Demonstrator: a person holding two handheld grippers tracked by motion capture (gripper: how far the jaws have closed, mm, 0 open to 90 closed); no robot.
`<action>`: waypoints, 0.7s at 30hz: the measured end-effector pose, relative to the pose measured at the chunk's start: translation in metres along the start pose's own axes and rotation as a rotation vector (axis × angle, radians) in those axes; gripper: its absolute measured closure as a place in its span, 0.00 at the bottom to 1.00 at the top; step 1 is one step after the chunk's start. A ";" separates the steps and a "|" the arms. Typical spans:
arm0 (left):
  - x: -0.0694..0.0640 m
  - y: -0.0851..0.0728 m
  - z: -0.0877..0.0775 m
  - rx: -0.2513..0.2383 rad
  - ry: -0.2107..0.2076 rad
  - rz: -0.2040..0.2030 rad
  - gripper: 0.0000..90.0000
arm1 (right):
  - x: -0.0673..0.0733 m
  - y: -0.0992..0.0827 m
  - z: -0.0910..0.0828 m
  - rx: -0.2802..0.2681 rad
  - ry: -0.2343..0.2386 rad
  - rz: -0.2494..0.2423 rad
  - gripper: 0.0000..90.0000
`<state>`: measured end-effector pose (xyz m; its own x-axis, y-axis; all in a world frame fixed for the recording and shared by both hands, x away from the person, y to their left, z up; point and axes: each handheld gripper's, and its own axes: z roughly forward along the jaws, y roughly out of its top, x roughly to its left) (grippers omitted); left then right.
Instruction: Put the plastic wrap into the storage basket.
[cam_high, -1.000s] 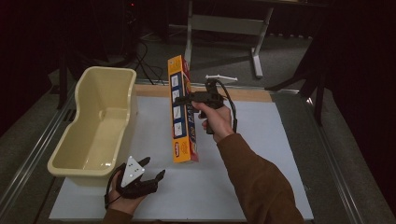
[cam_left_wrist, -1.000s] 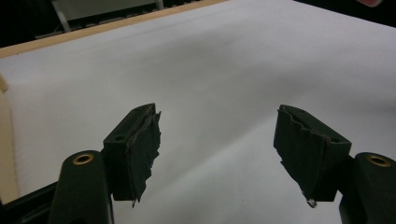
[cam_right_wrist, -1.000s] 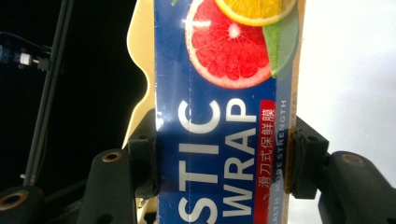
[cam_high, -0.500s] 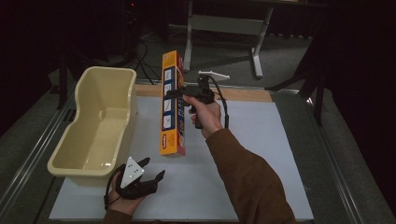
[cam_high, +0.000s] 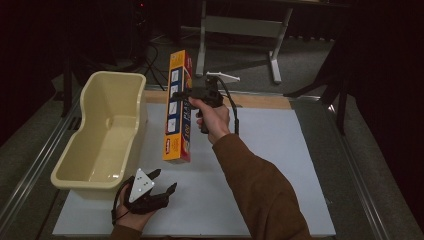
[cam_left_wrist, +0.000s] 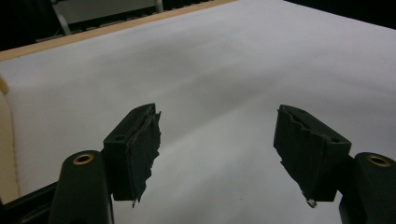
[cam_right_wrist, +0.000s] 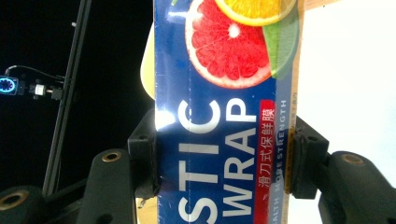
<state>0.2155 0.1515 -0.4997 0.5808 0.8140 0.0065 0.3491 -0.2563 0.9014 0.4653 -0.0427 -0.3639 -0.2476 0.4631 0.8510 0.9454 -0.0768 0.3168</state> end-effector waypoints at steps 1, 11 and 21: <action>0.000 0.000 0.000 0.001 -0.002 0.001 0.34 | 0.002 0.000 0.001 -0.002 0.002 0.001 0.46; 0.002 -0.001 -0.001 -0.007 -0.007 -0.005 0.34 | 0.009 0.004 0.009 -0.026 0.022 0.021 0.46; 0.003 -0.001 -0.003 -0.008 0.002 -0.011 0.35 | 0.022 0.003 0.025 -0.022 0.032 0.006 0.46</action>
<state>0.2148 0.1556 -0.4998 0.5753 0.8179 -0.0026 0.3499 -0.2432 0.9047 0.4683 -0.0110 -0.3547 -0.2489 0.4344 0.8657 0.9419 -0.0994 0.3208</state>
